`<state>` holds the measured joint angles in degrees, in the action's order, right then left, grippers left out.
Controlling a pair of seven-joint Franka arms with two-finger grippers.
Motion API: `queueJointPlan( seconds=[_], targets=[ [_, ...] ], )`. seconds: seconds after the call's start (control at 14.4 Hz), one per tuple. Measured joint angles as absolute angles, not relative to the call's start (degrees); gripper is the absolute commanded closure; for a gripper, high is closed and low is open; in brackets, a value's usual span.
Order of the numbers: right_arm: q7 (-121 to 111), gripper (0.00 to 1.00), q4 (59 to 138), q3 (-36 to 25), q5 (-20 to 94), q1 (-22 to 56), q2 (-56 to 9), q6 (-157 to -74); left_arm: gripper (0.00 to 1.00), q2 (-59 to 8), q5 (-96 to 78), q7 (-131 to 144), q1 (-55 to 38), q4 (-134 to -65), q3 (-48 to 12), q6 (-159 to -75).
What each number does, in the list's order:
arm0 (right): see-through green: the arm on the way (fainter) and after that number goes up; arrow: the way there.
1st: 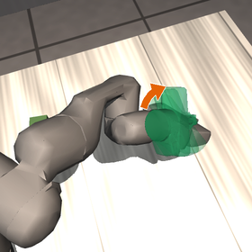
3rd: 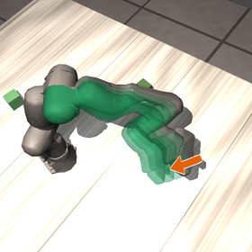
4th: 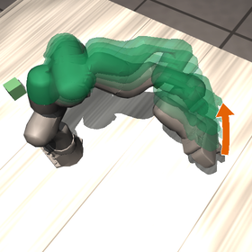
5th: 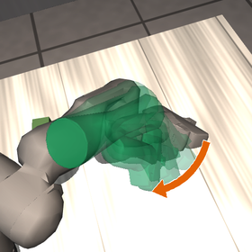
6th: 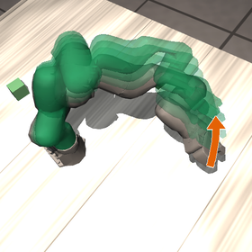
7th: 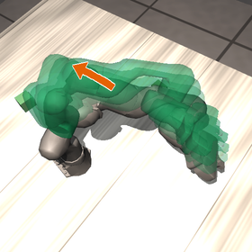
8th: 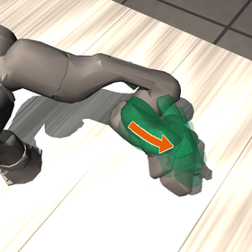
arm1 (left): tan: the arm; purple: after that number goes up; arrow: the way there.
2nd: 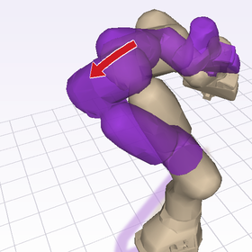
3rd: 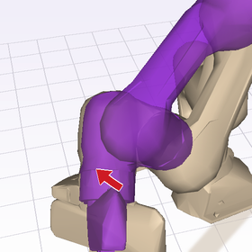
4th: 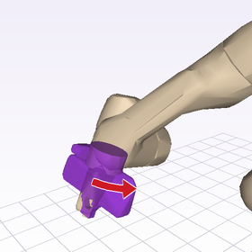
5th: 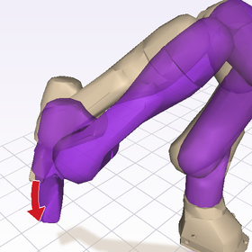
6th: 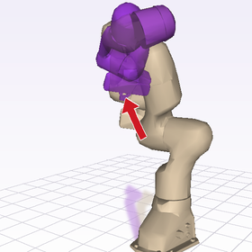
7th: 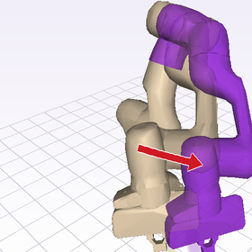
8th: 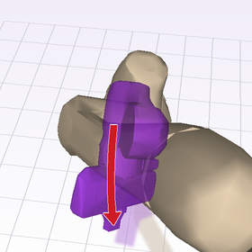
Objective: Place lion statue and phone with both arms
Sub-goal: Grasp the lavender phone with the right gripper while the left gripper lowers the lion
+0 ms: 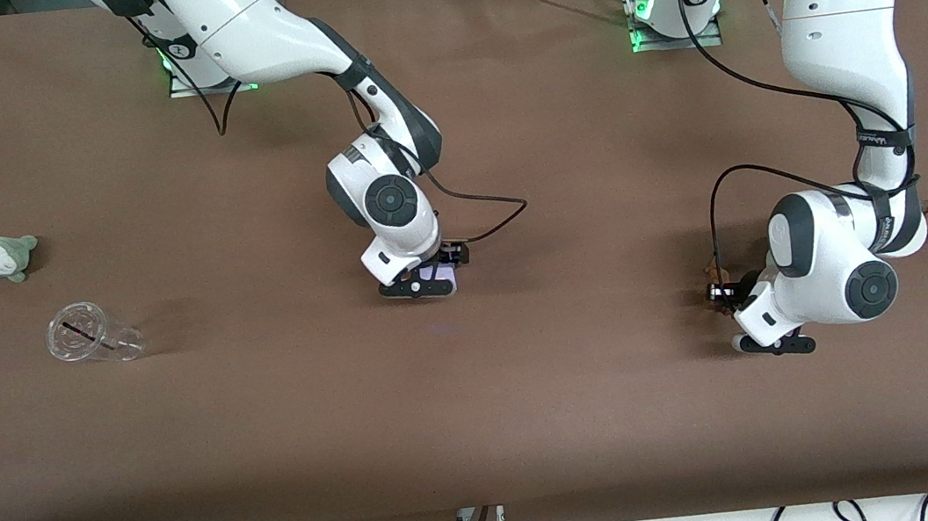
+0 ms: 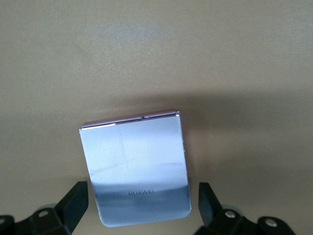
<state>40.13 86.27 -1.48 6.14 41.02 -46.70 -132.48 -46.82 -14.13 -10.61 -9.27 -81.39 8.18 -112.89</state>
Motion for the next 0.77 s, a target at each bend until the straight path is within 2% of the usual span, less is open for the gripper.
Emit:
queueJointPlan(
  seconds=[0.07, 0.14, 0.49, 0.7, 0.77],
  targets=[
    [39.39, 0.0, 86.27, -1.48, 6.14, 41.12, -46.8, -132.88, 0.08, -46.98, -14.13, -10.61, -9.24, -81.39, 8.18, -112.98],
    [39.16, 0.0, 86.27, -1.48, 6.14, 41.22, -46.91, -133.38, 0.0, -47.17, -14.13, -10.61, -9.21, -81.4, 8.18, -113.09],
    [38.58, 0.01, 86.27, -1.49, 6.13, 41.31, -47.6, -134.95, 0.0, -47.49, -14.21, -10.61, -7.9, -81.39, 8.19, -113.45],
    [38.25, 0.51, 86.27, -1.5, 6.13, 41.31, -47.83, -135.55, 0.0, -47.49, -14.23, -10.61, -7.8, -81.36, 7.92, -113.45],
    [37.92, 0.62, 86.26, -1.5, 6.13, 41.31, -47.83, -135.64, 0.0, -47.49, -14.23, -10.6, -7.89, -81.29, 7.73, -113.45]
  ],
)
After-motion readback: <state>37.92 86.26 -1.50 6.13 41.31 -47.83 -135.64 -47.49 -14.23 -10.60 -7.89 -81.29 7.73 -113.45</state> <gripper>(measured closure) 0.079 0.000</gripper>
